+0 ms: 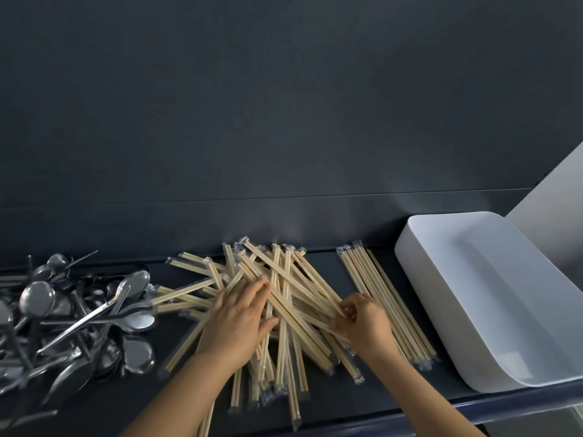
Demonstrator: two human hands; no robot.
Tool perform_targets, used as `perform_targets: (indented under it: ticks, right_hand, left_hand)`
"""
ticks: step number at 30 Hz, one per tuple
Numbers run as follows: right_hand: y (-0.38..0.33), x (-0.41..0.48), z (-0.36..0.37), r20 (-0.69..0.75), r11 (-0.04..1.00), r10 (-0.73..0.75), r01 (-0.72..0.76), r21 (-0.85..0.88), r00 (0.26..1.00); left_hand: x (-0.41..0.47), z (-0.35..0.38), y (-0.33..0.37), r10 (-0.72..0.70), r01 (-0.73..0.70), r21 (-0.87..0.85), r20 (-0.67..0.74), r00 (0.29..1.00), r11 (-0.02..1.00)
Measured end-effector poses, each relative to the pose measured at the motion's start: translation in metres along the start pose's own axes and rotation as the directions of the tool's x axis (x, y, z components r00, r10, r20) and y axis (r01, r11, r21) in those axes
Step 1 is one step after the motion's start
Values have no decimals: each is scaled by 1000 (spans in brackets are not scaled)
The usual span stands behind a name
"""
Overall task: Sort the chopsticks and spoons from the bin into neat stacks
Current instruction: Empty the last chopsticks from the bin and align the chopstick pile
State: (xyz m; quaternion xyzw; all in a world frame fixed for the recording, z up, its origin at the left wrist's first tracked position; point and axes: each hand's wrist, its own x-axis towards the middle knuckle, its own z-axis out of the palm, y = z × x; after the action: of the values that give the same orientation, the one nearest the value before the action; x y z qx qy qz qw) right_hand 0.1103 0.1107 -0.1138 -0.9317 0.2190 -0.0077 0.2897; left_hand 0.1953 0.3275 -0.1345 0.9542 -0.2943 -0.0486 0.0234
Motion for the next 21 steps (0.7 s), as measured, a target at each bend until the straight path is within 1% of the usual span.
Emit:
perform_targets:
  ticks: [3,6,8,10,11,12,16,19,21]
  right_hand:
    - [-14,14,-11,-56,996,-28,32,79,998]
    - [-33,37,-12,-84,992,-60,69,106,995]
    - [-42,51,-1,-10,998,-59,59,34,998]
    - [-45,56,16,145,997,-7,19,-81,989]
    - [-46,55,23,203,994,35,-13,-109,979]
    - [-44,53,30,218,992,63,-37,-122,974]
    - [-37,52,37,171,989,134,-119,-91,976]
    - [-35,54,33,240,984,154,-128,-121,958]
    - [-35,56,29,290,980,190,-163,-114,938]
  left_hand:
    - [1,0,-1,17,-17,-3,2,1000,1000]
    - [1,0,-1,22,-22,-32,-1,1000,999]
    - [1,-1,-1,24,-24,-45,1,1000,999]
    - [1,0,-2,23,-23,-49,1,1000,999]
    - [1,-1,-2,20,-20,-55,4,1000,998]
    - [1,-1,-2,18,-18,-57,4,1000,998]
    - [1,-1,-2,22,-21,-64,16,1000,998]
    - [1,0,-2,16,-14,-97,23,1000,995]
    - [1,-2,-1,19,-17,-111,13,1000,994]
